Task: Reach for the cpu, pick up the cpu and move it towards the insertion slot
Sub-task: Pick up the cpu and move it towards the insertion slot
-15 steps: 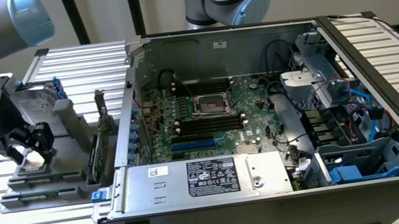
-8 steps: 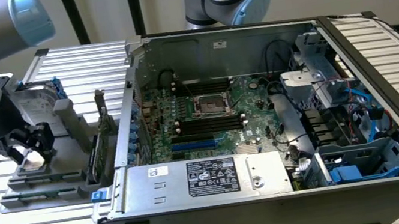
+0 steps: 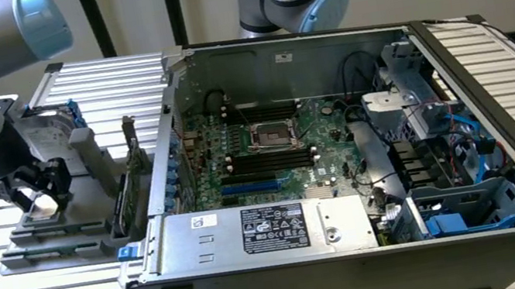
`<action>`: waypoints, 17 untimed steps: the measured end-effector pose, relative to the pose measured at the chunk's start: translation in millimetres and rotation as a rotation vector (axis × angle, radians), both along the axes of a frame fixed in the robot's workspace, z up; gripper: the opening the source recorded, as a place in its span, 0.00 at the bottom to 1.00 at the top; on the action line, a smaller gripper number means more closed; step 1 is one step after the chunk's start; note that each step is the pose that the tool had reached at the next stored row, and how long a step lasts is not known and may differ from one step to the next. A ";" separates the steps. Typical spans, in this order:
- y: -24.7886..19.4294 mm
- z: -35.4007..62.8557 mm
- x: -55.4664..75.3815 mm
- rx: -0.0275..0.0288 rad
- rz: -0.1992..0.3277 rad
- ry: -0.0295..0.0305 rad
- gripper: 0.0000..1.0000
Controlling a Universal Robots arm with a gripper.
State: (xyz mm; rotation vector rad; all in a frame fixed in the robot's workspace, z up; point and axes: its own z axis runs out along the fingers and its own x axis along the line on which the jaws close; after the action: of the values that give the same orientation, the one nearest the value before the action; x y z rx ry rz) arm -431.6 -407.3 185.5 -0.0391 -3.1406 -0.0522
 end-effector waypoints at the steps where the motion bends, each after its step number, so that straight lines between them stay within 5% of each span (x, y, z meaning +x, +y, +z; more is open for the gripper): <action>1: 0.0 -0.2 -0.1 0.0001 0.000 -0.0001 0.65; 17: 0.1 0.5 -1.3 -0.0015 0.000 0.0003 0.65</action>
State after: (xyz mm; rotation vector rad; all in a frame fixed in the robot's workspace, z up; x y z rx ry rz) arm -433.0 -407.2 186.0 -0.0391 -3.1403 -0.0499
